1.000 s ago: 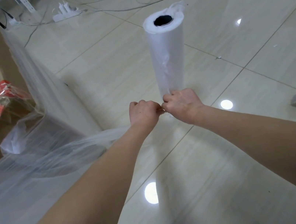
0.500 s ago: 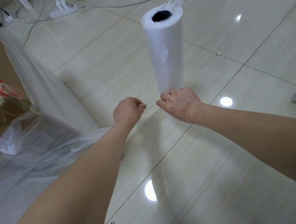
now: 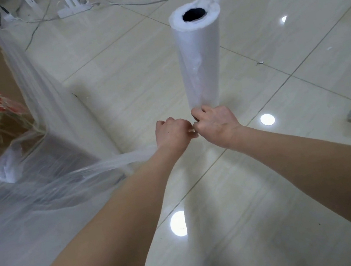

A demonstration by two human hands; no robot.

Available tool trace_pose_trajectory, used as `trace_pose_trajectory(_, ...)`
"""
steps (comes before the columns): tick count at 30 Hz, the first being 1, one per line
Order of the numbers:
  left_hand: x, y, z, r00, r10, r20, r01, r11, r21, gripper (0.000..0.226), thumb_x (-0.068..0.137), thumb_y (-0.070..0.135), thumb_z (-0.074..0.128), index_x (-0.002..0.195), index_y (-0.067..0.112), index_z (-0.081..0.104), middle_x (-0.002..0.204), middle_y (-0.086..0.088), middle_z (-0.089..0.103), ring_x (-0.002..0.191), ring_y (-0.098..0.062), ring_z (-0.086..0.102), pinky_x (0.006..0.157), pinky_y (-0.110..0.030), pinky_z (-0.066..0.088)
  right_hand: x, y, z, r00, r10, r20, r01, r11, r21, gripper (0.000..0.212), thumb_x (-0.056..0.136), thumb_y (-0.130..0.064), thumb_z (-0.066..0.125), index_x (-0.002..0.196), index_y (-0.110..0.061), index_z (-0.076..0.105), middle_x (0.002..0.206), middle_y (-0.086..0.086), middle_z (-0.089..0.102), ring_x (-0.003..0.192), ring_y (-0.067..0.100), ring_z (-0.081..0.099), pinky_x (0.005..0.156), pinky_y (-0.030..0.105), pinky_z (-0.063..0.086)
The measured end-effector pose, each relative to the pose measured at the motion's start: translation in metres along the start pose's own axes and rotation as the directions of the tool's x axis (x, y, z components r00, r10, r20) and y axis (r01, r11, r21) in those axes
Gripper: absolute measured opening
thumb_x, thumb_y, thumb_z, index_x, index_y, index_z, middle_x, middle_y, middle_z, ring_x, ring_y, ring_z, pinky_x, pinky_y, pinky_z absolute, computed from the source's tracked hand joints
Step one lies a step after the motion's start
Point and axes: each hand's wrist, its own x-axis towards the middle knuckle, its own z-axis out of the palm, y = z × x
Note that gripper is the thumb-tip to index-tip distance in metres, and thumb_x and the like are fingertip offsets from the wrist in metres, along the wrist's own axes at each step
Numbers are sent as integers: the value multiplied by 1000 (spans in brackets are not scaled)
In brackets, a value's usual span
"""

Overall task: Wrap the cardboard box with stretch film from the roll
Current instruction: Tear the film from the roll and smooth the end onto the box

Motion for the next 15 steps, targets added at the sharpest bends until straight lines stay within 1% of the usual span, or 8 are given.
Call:
trace_pose_trajectory(1, 1, 2, 0, 999, -41, 1, 41, 999, -26, 29, 90, 44, 53, 66, 28, 58, 68, 7, 55, 91, -21, 54, 74, -29, 25, 0, 0, 0, 1000, 1, 7, -1, 1000, 4, 29, 95, -13, 44, 118, -17, 60, 121, 4, 43, 112, 24, 45, 66, 31, 35)
trace_pose_trajectory(2, 1, 3, -1, 997, -73, 23, 74, 996, -52, 35, 91, 41, 53, 59, 25, 52, 66, 5, 56, 83, -21, 53, 73, -29, 24, 0, 0, 0, 1000, 0, 11, 0, 1000, 4, 29, 94, -11, 44, 118, -17, 61, 120, 4, 43, 112, 24, 45, 67, 31, 35)
trace_pose_trajectory(3, 2, 2, -1, 995, -100, 29, 102, 991, -86, 34, 91, 40, 54, 61, 25, 54, 71, 3, 62, 78, -21, 51, 73, -28, 24, 0, 0, 0, 1000, -2, 15, 2, 1000, 2, 29, 94, -10, 44, 117, -17, 61, 120, 4, 44, 112, 24, 45, 67, 31, 35)
trace_pose_trajectory(4, 3, 1, -2, 992, -121, 30, 124, 986, -110, 26, 91, 39, 55, 68, 27, 61, 79, 1, 67, 76, -21, 51, 73, -28, 26, 1, 0, 1, 1000, -5, 20, 6, 1000, -3, 29, 94, -9, 45, 116, -17, 61, 120, 4, 44, 112, 24, 45, 67, 30, 35)
trace_pose_trajectory(6, 5, -5, -2, 985, -171, 35, 175, 974, -146, 16, 90, 36, 58, 87, 27, 71, 92, 1, 70, 84, -20, 58, 75, -28, 31, 1, -1, 3, 999, -14, 29, 15, 1000, -9, 28, 93, -7, 46, 114, -15, 62, 120, 3, 44, 111, 24, 45, 67, 30, 35)
trace_pose_trajectory(7, 5, -8, -3, 978, -204, 30, 207, 965, -162, 15, 89, 34, 59, 92, 26, 72, 95, 1, 70, 90, -21, 60, 76, -28, 34, 1, -1, 4, 999, -19, 29, 20, 1000, -13, 28, 92, -6, 46, 113, -15, 62, 119, 3, 44, 110, 24, 46, 66, 30, 35)
trace_pose_trajectory(11, 4, -20, -3, 933, -361, 12, 352, 903, -246, 13, 88, 31, 62, 92, 23, 73, 96, -3, 70, 91, -25, 62, 75, -28, 41, 1, -1, 4, 999, -33, 30, 33, 999, -15, 28, 90, -3, 46, 110, -14, 62, 119, 4, 43, 108, 24, 45, 64, 30, 35)
trace_pose_trajectory(15, 8, -26, -5, 903, -428, 31, 416, 855, -309, 13, 88, 30, 64, 94, 23, 73, 96, -4, 71, 90, -27, 63, 76, -29, 44, 4, -1, 2, 998, -62, 10, 62, 998, -19, 29, 89, -1, 45, 108, -13, 63, 119, 4, 43, 107, 25, 45, 64, 30, 33)
